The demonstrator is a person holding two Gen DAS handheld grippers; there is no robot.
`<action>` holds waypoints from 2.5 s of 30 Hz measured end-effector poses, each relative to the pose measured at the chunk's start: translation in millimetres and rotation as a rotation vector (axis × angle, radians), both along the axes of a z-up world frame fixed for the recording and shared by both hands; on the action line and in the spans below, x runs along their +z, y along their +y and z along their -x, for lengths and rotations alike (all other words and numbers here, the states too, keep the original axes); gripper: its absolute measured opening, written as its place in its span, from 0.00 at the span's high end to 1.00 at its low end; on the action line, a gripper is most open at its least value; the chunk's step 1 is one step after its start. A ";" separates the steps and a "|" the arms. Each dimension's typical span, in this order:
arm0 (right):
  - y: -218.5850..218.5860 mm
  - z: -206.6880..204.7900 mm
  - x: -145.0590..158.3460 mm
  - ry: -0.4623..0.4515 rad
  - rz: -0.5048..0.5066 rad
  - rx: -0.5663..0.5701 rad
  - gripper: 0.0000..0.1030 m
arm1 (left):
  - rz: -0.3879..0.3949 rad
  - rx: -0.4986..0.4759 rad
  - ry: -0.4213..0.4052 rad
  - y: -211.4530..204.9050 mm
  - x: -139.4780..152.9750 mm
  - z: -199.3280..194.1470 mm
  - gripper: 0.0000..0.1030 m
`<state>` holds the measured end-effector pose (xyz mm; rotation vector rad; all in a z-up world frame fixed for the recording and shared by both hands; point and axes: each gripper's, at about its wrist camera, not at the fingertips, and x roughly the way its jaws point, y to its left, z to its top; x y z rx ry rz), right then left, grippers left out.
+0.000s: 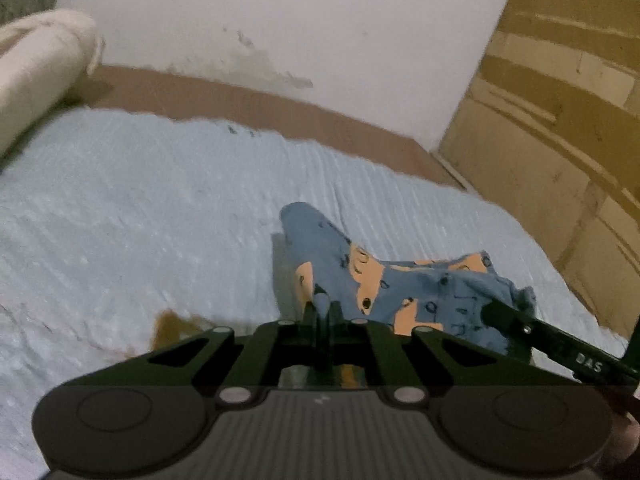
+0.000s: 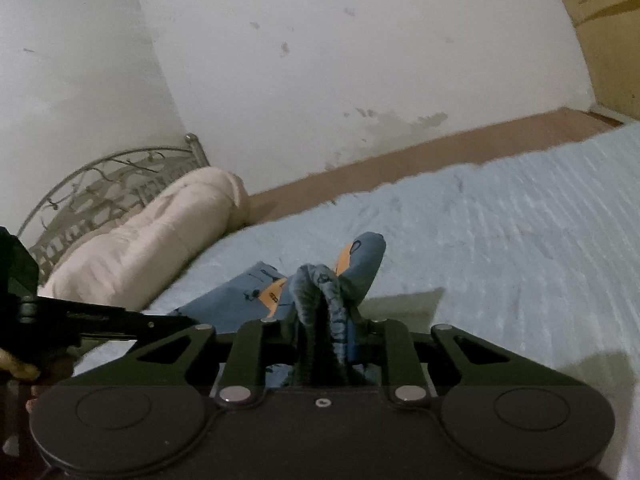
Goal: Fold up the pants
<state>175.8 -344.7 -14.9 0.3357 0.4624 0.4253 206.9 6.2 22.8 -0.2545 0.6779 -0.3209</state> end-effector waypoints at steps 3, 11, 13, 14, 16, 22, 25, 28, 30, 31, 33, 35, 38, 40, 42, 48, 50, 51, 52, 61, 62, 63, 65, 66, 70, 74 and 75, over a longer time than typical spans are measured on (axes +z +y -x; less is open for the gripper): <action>10.3 -8.3 12.6 -0.038 0.006 0.005 0.80 | 0.021 0.047 -0.045 9.4 9.7 -7.0 0.96; 33.9 -62.5 28.5 -0.078 0.008 -0.020 0.80 | 0.044 0.166 -0.112 22.6 4.6 -36.2 0.96; 41.2 -72.3 26.1 -0.085 0.045 -0.029 0.80 | 0.037 0.179 -0.126 20.4 -0.8 -40.8 0.96; 44.8 -76.4 24.2 -0.087 0.060 -0.032 0.80 | 0.029 0.185 -0.132 18.3 -4.3 -43.1 0.96; 50.6 -85.2 19.9 -0.077 0.073 -0.039 0.80 | 0.016 0.191 -0.129 16.3 -9.8 -45.4 0.96; 59.5 -102.2 6.6 -0.018 0.105 -0.055 0.80 | -0.003 0.215 -0.057 17.7 -23.1 -59.4 0.96; 61.2 -106.1 -0.9 0.013 0.102 -0.060 0.80 | -0.050 0.223 -0.024 15.4 -27.0 -63.8 0.95; 62.5 -107.7 -7.7 0.037 0.099 -0.067 0.79 | -0.078 0.231 -0.001 13.3 -30.9 -66.2 0.95; 63.1 -108.3 -11.0 0.049 0.101 -0.071 0.79 | -0.091 0.245 0.004 14.6 -32.0 -66.9 0.94; 63.0 -108.5 -12.5 0.056 0.102 -0.074 0.78 | -0.097 0.255 0.005 15.6 -32.2 -67.1 0.93; 62.9 -109.5 -15.4 0.068 0.104 -0.080 0.74 | -0.099 0.265 0.014 18.3 -32.6 -67.7 0.81; 62.1 -109.5 -17.8 0.076 0.107 -0.091 0.69 | -0.108 0.268 0.029 18.6 -32.9 -68.3 0.66; 61.3 -109.2 -17.9 0.081 0.117 -0.122 0.57 | -0.132 0.276 0.017 16.8 -30.3 -63.7 0.47; 60.5 -107.1 -17.8 0.075 0.123 -0.136 0.46 | -0.138 0.278 0.003 16.4 -27.9 -59.4 0.37; 60.3 -103.0 -16.5 0.061 0.136 -0.145 0.31 | -0.142 0.280 -0.012 16.3 -24.3 -54.7 0.22; 61.9 -87.5 -8.1 -0.004 0.176 -0.162 0.09 | -0.168 0.279 -0.064 11.9 -9.4 -40.0 0.04; 64.1 -81.6 -3.8 -0.033 0.188 -0.162 0.06 | -0.176 0.277 -0.085 10.3 -3.5 -34.7 0.02; 65.2 -78.1 -1.0 -0.048 0.196 -0.162 0.04 | -0.180 0.276 -0.094 9.6 -0.5 -32.2 0.01; 66.1 -74.3 1.7 -0.062 0.204 -0.163 0.03 | -0.183 0.273 -0.105 8.8 2.8 -29.2 0.01; 70.6 -28.7 22.0 -0.181 0.217 -0.181 0.01 | -0.215 0.259 -0.201 4.1 23.7 12.9 0.01; 71.2 -23.4 23.9 -0.191 0.215 -0.183 0.01 | -0.218 0.257 -0.210 3.7 25.1 18.0 0.01; 71.8 -17.4 26.0 -0.201 0.213 -0.185 0.01 | -0.221 0.256 -0.223 3.2 27.3 25.3 0.01; 72.8 -3.9 31.2 -0.224 0.207 -0.187 0.01 | -0.222 0.252 -0.241 3.5 31.3 37.4 0.01; 73.5 2.5 33.5 -0.235 0.205 -0.187 0.01 | -0.221 0.252 -0.249 3.3 33.3 44.4 0.01; 76.9 32.9 43.1 -0.285 0.204 -0.189 0.01 | -0.215 0.248 -0.275 4.0 39.1 70.4 0.01; 77.6 60.7 48.1 -0.303 0.193 -0.194 0.01 | -0.226 0.232 -0.305 4.4 38.9 98.4 0.01; 77.8 68.6 48.7 -0.306 0.192 -0.195 0.01 | -0.232 0.232 -0.310 4.6 38.5 105.3 0.01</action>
